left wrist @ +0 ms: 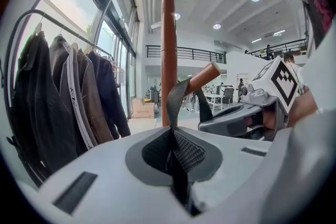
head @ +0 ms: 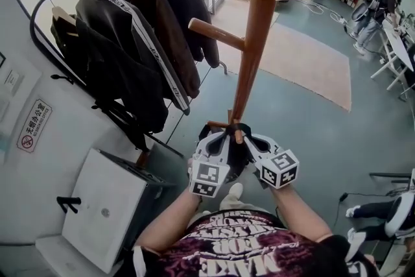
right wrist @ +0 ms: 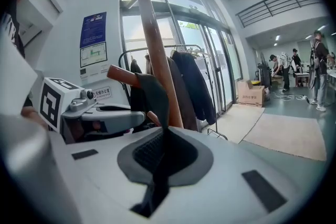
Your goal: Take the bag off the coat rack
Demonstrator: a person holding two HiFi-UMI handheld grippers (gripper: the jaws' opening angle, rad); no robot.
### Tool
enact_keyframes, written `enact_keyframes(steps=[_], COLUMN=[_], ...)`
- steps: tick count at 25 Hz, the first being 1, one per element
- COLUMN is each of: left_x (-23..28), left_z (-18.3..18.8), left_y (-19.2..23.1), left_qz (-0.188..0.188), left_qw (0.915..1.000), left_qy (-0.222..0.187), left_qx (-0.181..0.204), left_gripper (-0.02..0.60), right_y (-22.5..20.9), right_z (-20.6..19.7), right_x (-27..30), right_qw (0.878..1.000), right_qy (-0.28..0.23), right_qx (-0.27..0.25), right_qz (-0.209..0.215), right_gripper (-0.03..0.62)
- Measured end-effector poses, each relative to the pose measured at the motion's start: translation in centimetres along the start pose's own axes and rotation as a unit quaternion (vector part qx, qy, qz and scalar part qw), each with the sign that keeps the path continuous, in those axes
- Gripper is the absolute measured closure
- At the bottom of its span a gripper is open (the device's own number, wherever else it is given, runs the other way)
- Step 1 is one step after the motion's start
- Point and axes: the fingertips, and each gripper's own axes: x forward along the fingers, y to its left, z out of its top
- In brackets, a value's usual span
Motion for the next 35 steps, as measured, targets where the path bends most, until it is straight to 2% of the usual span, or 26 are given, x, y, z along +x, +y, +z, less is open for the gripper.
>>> enact_keyframes(steps=[13, 19, 27, 35], left_x=[-5.6, -8.8, -13.1, -17.1], left_z=[6.2, 8.5, 10.7, 11.0], left_y=[-2.2, -3.4, -5.2, -7.0], left_qz=[-0.022, -0.032, -0.043, -0.051], left_qw=[0.9979, 0.9965, 0.9944, 0.9923], left_qy=[-0.06, -0.075, -0.092, -0.107], left_qx=[0.011, 0.017, 0.03, 0.038], left_gripper=[0.574, 0.574, 0.574, 0.574], right_y=[4.0, 6.9, 10.5, 13.9], right_z=[5.2, 7.0, 8.4, 8.2], right_x=[-5.3, -8.0, -11.4, -14.3], right_qw=[0.998, 0.996, 0.992, 0.991], right_qy=[-0.051, -0.072, -0.096, -0.105], right_qx=[-0.036, -0.059, -0.076, -0.086], right_qz=[0.003, 0.008, 0.012, 0.007], right_gripper=[0.585, 0.585, 0.585, 0.585])
